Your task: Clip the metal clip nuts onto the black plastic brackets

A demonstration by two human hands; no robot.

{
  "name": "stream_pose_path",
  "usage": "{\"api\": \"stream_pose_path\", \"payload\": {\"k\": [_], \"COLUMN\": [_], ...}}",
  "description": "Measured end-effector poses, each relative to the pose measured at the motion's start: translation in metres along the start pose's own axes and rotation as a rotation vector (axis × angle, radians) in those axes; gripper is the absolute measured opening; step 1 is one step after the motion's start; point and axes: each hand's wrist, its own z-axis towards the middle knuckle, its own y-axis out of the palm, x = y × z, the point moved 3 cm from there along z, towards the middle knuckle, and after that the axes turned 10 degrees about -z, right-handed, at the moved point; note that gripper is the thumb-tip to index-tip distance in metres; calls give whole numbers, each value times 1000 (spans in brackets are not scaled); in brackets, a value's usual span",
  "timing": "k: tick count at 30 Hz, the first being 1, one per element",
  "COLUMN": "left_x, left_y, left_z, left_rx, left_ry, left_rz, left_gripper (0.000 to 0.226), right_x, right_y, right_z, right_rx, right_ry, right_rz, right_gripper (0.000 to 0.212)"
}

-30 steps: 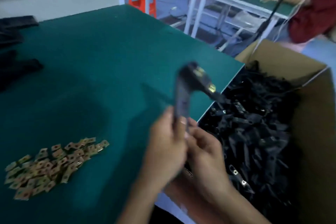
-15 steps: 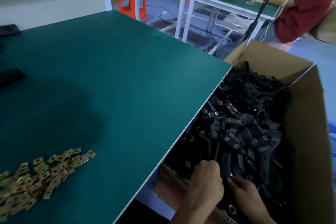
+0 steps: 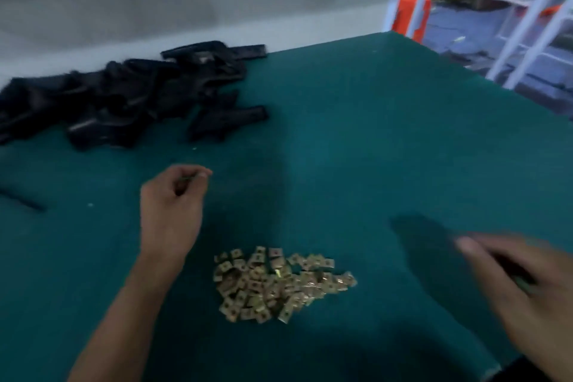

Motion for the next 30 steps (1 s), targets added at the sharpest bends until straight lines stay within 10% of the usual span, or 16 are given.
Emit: {"api": "stream_pose_path", "payload": {"k": [3,10,17,23,27,30], "left_x": [-18,-23,-19,-19,-15,-13], "left_y": [-15,-10,-5,-4,-5,-9], "left_z": [10,14,14,15,15,20], "left_rx": [96,-15,-66,39,46,-3], "left_ry": [17,4,15,41,98,23], "left_rz": [-33,-4,84,99,40,-298], "left_gripper": [22,18,19,38,37,30], "right_x": [-84,-213,-228,-205,-209,-216], "right_y": [66,226,224,197,195,192], "right_z": [70,185,206,193,134,85], "right_rx": [-82,-337,-92,-169,-663,-1034], "right_ry": [-412,-746,-764,-245,90,82], "right_rz": [62,-398,-571,36,753,800], "right_gripper": [8,57,8,18,25,17]}}
